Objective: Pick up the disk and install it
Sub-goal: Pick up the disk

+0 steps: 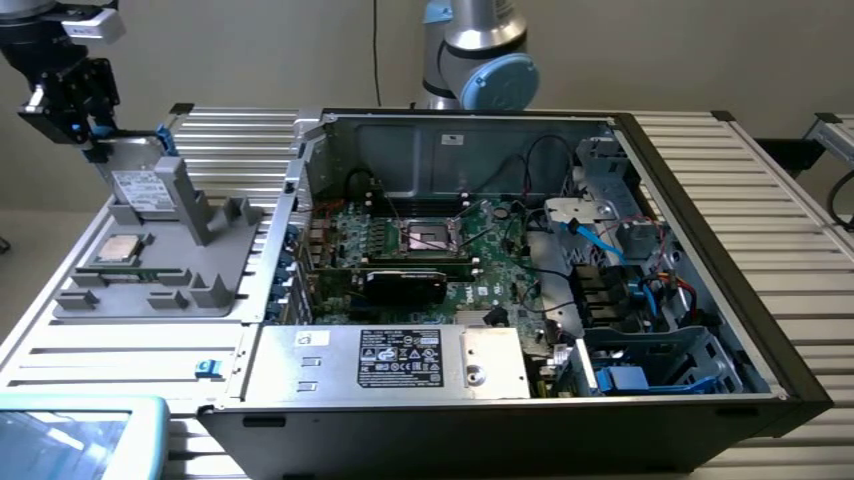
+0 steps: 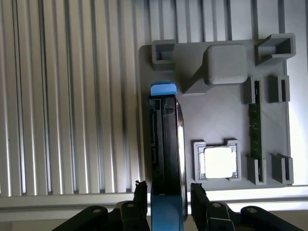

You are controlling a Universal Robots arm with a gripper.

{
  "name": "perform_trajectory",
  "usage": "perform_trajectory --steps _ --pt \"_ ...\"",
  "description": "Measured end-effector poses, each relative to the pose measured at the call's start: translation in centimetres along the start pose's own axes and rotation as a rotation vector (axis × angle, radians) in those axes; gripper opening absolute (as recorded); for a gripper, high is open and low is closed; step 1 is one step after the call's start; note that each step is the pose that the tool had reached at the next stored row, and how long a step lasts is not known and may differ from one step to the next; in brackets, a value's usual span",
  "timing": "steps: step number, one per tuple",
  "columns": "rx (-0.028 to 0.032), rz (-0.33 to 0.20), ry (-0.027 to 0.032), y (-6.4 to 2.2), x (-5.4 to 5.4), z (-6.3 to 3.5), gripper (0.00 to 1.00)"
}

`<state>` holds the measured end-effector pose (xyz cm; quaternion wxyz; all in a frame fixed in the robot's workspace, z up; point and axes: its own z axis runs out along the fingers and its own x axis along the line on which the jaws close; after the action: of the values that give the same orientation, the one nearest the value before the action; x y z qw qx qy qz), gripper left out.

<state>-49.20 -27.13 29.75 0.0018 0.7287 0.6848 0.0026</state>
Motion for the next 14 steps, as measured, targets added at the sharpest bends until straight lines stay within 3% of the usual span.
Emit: perform_trajectory --steps 14 --pt "-0.001 0.0 -0.0004 -0.2 -0.01 0.0 0.49"
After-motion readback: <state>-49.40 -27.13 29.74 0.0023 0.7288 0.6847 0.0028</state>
